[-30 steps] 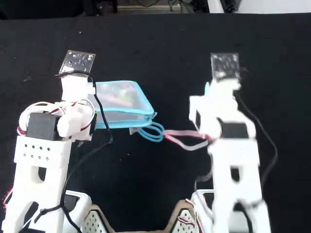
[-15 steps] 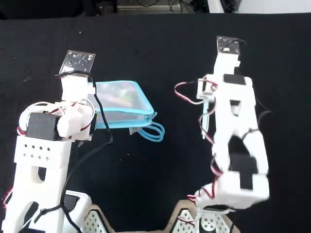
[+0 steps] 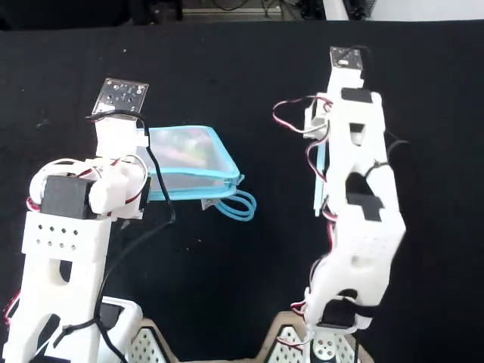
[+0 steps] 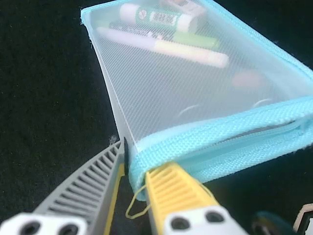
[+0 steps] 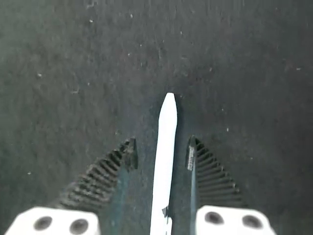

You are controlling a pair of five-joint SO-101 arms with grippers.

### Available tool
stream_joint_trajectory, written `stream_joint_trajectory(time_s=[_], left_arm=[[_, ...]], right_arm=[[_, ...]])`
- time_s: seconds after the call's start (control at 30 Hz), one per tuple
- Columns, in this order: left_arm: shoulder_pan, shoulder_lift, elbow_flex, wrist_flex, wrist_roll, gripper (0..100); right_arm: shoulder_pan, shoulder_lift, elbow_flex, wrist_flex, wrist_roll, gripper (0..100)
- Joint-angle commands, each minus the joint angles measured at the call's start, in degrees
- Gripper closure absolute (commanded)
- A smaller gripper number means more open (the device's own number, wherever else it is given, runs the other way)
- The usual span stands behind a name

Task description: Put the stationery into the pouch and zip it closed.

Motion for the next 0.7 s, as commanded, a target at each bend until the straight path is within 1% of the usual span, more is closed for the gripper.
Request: stream_joint_trajectory(time_s=[0.0, 0.27, 0.4, 0.47, 0.5, 0.53, 0.57, 0.67], left_arm=[[0.84, -0.7, -0.04, 0.26, 0.18, 97], [0.84, -0.7, 0.92, 0.18, 0.09, 97], [0.84, -0.7, 0.92, 0.18, 0.09, 97], [0.84, -0.7, 0.92, 0.18, 0.09, 97], [0.84, -0.7, 0.92, 0.18, 0.09, 97], [0.84, -0.7, 0.92, 0.18, 0.09, 97], [0.84, -0.7, 0.92, 0.18, 0.09, 97], [0.84, -0.7, 0.92, 0.18, 0.09, 97]], right_arm=[[0.53, 4.26, -11.03, 4.22, -0.18, 83.5], [0.7, 18.59, -28.44, 11.25, -0.18, 83.5], [0.7, 23.52, -36.88, 17.58, -0.09, 84.4], [0.7, 25.27, -41.54, 21.8, 0.88, 90.8], [0.7, 26.07, -43.82, 23.56, 2.55, 96.6], [0.7, 26.77, -45.85, 25.14, 4.04, 99.5], [0.62, 27.47, -48.04, 27.16, 5.1, 97.4], [0.53, 28.97, -54.2, 32.35, 5.1, 98.6]])
